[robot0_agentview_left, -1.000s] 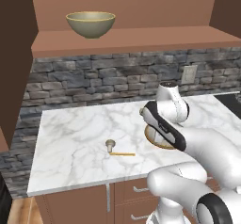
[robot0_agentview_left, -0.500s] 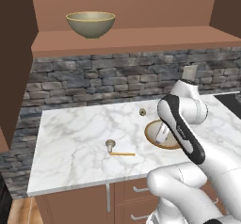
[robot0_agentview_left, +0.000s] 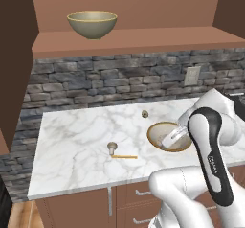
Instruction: Pick both bowls and place them on the counter. Then place the mushroom in one bowl and place the cream cheese stick in the other bowl.
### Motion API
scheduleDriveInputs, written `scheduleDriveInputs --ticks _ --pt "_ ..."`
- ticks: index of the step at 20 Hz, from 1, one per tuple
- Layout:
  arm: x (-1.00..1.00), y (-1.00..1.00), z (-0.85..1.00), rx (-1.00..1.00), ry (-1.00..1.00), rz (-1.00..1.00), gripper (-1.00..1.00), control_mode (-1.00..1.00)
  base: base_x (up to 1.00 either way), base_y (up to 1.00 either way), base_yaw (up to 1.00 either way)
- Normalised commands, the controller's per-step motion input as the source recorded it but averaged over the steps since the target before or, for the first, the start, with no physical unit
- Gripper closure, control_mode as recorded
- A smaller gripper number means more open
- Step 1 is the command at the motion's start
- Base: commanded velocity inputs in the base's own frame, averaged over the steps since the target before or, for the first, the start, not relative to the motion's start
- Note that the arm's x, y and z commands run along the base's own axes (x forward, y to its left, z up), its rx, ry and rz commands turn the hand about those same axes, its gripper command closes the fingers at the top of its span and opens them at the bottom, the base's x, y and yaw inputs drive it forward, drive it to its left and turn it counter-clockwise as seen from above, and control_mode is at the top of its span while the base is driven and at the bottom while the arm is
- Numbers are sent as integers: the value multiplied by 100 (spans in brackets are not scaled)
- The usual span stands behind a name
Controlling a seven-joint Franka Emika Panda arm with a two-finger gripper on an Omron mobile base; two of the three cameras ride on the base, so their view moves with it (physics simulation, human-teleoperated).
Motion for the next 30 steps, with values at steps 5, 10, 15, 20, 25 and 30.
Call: scheduleDriveInputs --ticks 5,10,15,20,25,30 --pt "-49 22 53 18 2 -43 -100 -100 0 0 0" --pt "-33 15 66 17 10 -40 -100 -100 0 0 0" --pt "-30 16 63 15 15 -38 -100 -100 0 0 0" --pt "-9 16 60 12 14 -35 -100 -100 0 0 0" --pt "12 5 57 7 9 -24 -100 -100 0 0 0" --pt "33 2 51 5 4 -12 -100 -100 0 0 0"
